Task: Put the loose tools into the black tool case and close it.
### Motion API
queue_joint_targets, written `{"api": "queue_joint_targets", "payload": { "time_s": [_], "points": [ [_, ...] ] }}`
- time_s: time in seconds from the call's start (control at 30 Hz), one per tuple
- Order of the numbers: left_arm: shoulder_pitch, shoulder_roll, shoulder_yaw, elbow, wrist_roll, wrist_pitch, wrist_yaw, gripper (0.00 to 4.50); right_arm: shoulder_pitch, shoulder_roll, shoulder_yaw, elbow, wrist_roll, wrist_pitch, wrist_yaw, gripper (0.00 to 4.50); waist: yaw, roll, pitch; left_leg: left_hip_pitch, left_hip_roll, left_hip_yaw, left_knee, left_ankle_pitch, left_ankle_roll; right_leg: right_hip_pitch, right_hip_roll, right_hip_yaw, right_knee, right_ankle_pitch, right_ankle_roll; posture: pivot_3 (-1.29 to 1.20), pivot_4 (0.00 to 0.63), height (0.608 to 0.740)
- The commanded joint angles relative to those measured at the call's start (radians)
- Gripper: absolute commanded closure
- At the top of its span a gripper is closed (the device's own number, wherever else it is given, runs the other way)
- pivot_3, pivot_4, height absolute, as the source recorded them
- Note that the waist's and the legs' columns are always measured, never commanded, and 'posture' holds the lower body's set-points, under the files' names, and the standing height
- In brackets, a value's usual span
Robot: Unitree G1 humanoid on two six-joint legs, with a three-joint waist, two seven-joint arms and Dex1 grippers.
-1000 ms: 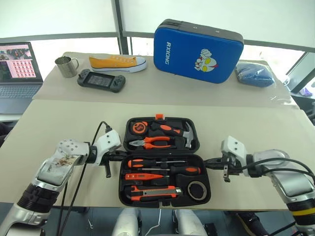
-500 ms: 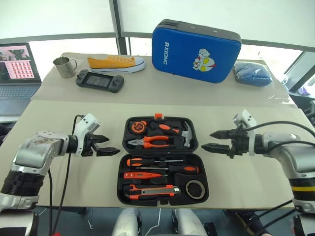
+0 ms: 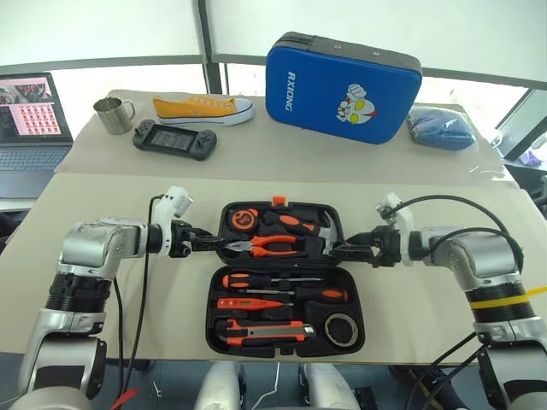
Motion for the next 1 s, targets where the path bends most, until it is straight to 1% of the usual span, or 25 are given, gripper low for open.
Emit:
{"api": "queue_joint_targets", "payload": {
  "time_s": [0.03,0.07,0.1,0.2,0.23,0.3,0.37,0.4,0.53,0.6,0.67,0.8,0.87,1.0],
  "points": [
    [-0.014,0.002,0.002,-0.021,-0.012,0.001,0.007,2.59,-0.016,-0.019,-0.02,-0.02,0.016,0.003,0.016,1.1,-0.003,0.0,0.0,0.0,0.0,0.0,0.0,0.0,0.0,0.0,0.0,0.0,0.0,0.0,0.0,0.0,0.15,0.74],
    [-0.014,0.001,0.002,-0.022,-0.016,0.001,0.009,2.9,-0.013,-0.018,-0.02,-0.024,0.019,0.003,0.018,1.37,-0.003,0.0,0.0,0.0,0.0,0.0,0.0,0.0,0.0,0.0,0.0,0.0,0.0,0.0,0.0,0.0,0.15,0.74],
    [-0.014,0.0,0.003,-0.024,-0.02,0.001,0.01,3.35,-0.012,-0.014,-0.022,-0.028,0.022,0.003,0.017,1.77,-0.003,0.0,0.0,0.0,0.0,0.0,0.0,0.0,0.0,0.0,0.0,0.0,0.0,0.0,0.0,0.0,0.15,0.74],
    [-0.008,0.002,0.003,-0.045,-0.032,0.004,0.007,4.33,-0.015,0.002,-0.03,-0.045,0.031,0.011,0.006,2.82,0.001,0.0,0.0,0.002,0.0,0.0,0.0,0.0,0.0,0.002,0.0,0.0,0.0,0.0,0.0,0.0,0.15,0.74],
    [-0.006,0.002,0.004,-0.054,-0.037,0.006,0.005,4.49,-0.015,0.006,-0.033,-0.05,0.034,0.013,0.004,3.09,0.002,0.0,0.0,0.002,0.0,0.0,0.0,0.0,0.0,0.002,0.0,0.0,0.0,0.0,0.0,0.0,0.15,0.74],
    [-0.003,0.002,0.01,-0.074,-0.053,0.013,0.002,4.5,-0.013,0.013,-0.041,-0.06,0.038,0.015,-0.002,3.83,0.001,0.0,0.0,0.002,0.0,-0.001,0.0,0.0,-0.001,0.002,0.0,0.0,0.0,0.0,0.0,0.0,0.15,0.74],
    [0.001,0.002,0.019,-0.095,-0.066,0.008,-0.003,4.5,-0.01,0.021,-0.056,-0.073,0.043,0.014,-0.013,4.37,-0.002,0.0,0.0,0.002,0.0,-0.001,0.0,0.0,-0.001,0.002,0.0,0.0,0.0,0.0,0.0,0.0,0.15,0.74],
    [0.004,0.001,0.022,-0.103,-0.07,0.003,-0.005,4.5,-0.01,0.024,-0.062,-0.078,0.046,0.015,-0.018,4.46,-0.003,0.0,0.0,0.002,0.0,-0.001,0.0,0.0,-0.001,0.002,0.0,0.0,0.0,0.0,0.0,0.0,0.15,0.74],
    [0.029,-0.042,0.089,-0.212,-0.102,-0.094,0.005,4.5,-0.011,0.059,-0.149,-0.158,0.093,-0.021,-0.056,4.46,-0.005,0.0,0.0,0.001,0.0,-0.003,0.0,0.0,-0.001,0.001,0.0,0.0,0.0,0.0,0.0,0.0,0.15,0.74],
    [0.045,-0.063,0.099,-0.266,-0.088,-0.152,0.03,4.5,-0.017,0.078,-0.194,-0.196,0.11,-0.018,-0.089,4.46,-0.003,0.0,0.0,-0.003,0.0,-0.004,0.001,0.001,-0.001,-0.002,-0.001,0.0,0.0,0.0,0.0,0.0,0.15,0.74],
    [0.05,-0.086,0.113,-0.296,-0.094,-0.175,0.054,4.5,-0.02,0.09,-0.225,-0.227,0.118,-0.013,-0.118,4.46,0.0,0.0,0.0,-0.005,0.0,-0.005,0.001,0.001,-0.001,-0.004,-0.001,0.0,0.0,0.001,0.001,0.0,0.15,0.74],
    [0.053,-0.142,0.132,-0.333,-0.061,-0.296,0.115,4.5,-0.016,0.129,-0.278,-0.283,0.104,-0.068,-0.182,4.46,0.002,0.0,0.0,-0.005,-0.001,-0.004,0.0,0.0,-0.001,-0.004,-0.002,0.0,0.0,0.001,0.001,0.0,0.15,0.74],
    [0.055,-0.168,0.13,-0.336,-0.019,-0.366,0.162,4.5,0.003,0.136,-0.274,-0.311,0.066,-0.132,-0.204,4.46,0.002,0.0,0.0,-0.005,-0.001,-0.004,-0.001,0.0,-0.001,-0.004,-0.002,0.0,-0.001,0.001,0.001,0.0,0.15,0.74],
    [0.113,-0.193,0.051,-0.262,0.212,-0.682,0.271,4.5,0.163,0.137,-0.186,-0.396,-0.097,-0.378,-0.24,4.46,0.007,0.0,0.0,-0.005,-0.001,-0.003,-0.002,0.0,-0.001,-0.003,-0.002,0.0,-0.002,0.001,0.001,0.0,0.15,0.74]
  ]
}}
